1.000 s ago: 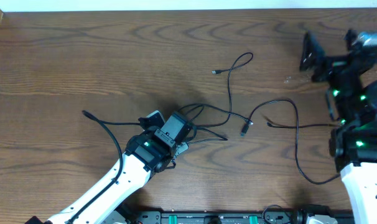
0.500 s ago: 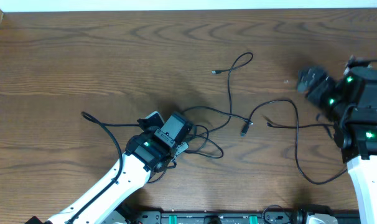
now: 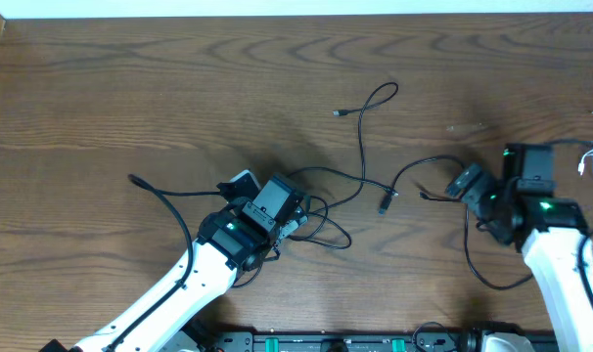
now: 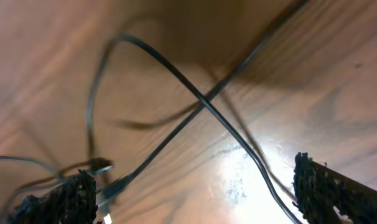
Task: Untangle cables
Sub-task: 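Drag the black cable to the upper right corner with the right gripper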
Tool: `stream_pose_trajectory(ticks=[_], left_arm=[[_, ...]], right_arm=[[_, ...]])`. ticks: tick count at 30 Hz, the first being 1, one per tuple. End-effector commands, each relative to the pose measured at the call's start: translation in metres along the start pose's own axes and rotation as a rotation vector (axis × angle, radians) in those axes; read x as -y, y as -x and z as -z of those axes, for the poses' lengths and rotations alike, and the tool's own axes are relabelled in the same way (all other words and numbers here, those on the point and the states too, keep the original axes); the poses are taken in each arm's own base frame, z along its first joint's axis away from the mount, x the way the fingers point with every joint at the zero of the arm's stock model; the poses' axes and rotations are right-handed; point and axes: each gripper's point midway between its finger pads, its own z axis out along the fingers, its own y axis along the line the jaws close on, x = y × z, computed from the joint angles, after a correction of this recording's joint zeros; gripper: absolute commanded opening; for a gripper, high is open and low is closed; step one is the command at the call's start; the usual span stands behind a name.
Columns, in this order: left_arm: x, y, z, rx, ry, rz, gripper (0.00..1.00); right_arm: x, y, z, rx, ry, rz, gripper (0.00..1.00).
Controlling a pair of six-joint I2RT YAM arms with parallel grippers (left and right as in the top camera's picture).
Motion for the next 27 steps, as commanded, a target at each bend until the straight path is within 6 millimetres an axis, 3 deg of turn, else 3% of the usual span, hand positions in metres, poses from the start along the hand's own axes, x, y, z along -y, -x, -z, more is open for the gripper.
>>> stream_pose_trajectory(ticks=[1,12,19,24,25,27], left_arm=[[0.002,0.006,0.002,0.026,0.003,0.009,0.91],[0.002,0.006,0.002,0.027,0.001,0.01,0.91],[0.002,0.006,0.002,0.026,0.001,0.01,0.91],[0.002,0.006,0.002,0.027,0.001,0.01,0.91],[0.002,0.006,0.002,0.027,0.001,0.01,0.91],[0.002,0.006,0.002,0.027,0.001,0.01,0.91]], right_arm=[[0.006,-0.005,-0.017,-0.023,-0.017,-0.02,0.99],[0.014,-0.018,-0.078,-0.124,-0.104,-0.025,0.99],[0.02,-0.025,-0.092,-0.147,-0.148,-0.182,0.94],[0.008,-0.011,-0.096,-0.092,-0.091,-0.185,0.67],[0.006,-0.009,-0.096,-0.085,-0.083,-0.185,0.56],[0.005,-0.009,-0.096,-0.084,-0.082,-0.186,0.22]])
